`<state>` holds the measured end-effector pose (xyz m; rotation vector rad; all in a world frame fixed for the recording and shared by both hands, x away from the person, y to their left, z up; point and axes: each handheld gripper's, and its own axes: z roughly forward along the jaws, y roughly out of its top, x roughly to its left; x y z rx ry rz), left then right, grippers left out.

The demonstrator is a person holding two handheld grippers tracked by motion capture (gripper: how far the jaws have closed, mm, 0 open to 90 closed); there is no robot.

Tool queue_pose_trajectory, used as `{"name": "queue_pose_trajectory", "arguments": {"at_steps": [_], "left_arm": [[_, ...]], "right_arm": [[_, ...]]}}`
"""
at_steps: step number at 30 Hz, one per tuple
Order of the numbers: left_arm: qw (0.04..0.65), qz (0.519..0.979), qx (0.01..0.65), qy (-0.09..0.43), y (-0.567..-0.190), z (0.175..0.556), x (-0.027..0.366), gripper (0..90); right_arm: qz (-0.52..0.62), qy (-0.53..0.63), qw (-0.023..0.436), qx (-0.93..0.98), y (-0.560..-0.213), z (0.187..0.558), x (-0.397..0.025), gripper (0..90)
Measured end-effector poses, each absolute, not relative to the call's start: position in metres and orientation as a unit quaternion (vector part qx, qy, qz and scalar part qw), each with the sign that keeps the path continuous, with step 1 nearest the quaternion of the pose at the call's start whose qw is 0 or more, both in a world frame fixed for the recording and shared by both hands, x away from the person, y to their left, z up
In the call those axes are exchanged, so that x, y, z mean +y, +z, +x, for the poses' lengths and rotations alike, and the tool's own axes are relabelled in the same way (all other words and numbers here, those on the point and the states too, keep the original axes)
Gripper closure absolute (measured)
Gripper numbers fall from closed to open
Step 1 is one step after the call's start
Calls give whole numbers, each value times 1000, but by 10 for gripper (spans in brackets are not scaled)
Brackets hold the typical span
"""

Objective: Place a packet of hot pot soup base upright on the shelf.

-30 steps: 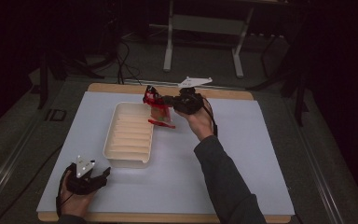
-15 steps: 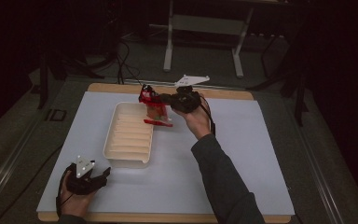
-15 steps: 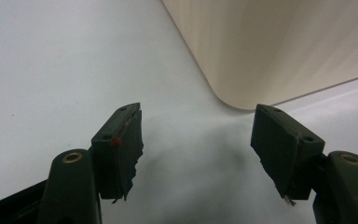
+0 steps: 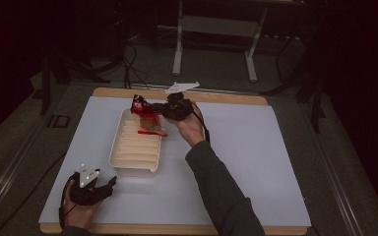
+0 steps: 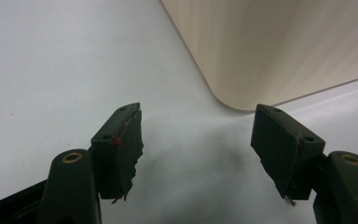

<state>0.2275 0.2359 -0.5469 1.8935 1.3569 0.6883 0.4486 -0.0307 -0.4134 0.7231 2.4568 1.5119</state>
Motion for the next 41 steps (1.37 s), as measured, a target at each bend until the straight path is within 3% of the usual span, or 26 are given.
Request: {"name": "queue_pose_trajectory", "arguments": {"at_steps": [14, 20, 21, 25, 26, 27, 28, 36, 41], "left_arm": [[350, 730, 523, 266, -547, 227, 236, 338], [347, 732, 522, 266, -547, 227, 235, 338], [348, 731, 523, 267, -547, 227, 235, 338], [345, 732, 523, 265, -547, 227, 235, 338], [345, 732, 523, 265, -547, 227, 235, 338], [345, 732, 523, 267, -547, 227, 234, 338], [344, 732, 523, 267, -547, 227, 235, 338], [341, 733, 525, 266, -548, 228, 235, 337], [341, 732, 526, 266, -548, 228, 235, 336]], "right_arm": [[233, 499, 56, 833, -439, 441, 8, 892], [250, 448, 66, 856, -456, 441, -8, 863], [253, 452, 60, 853, -456, 442, -13, 823], [259, 438, 69, 858, -448, 438, -29, 514], [259, 438, 69, 858, -448, 438, -29, 514], [267, 425, 88, 860, -439, 434, -40, 404], [274, 416, 101, 861, -435, 433, -48, 370], [329, 395, 153, 844, -413, 426, -128, 244], [356, 406, 156, 827, -414, 419, -174, 175]]}}
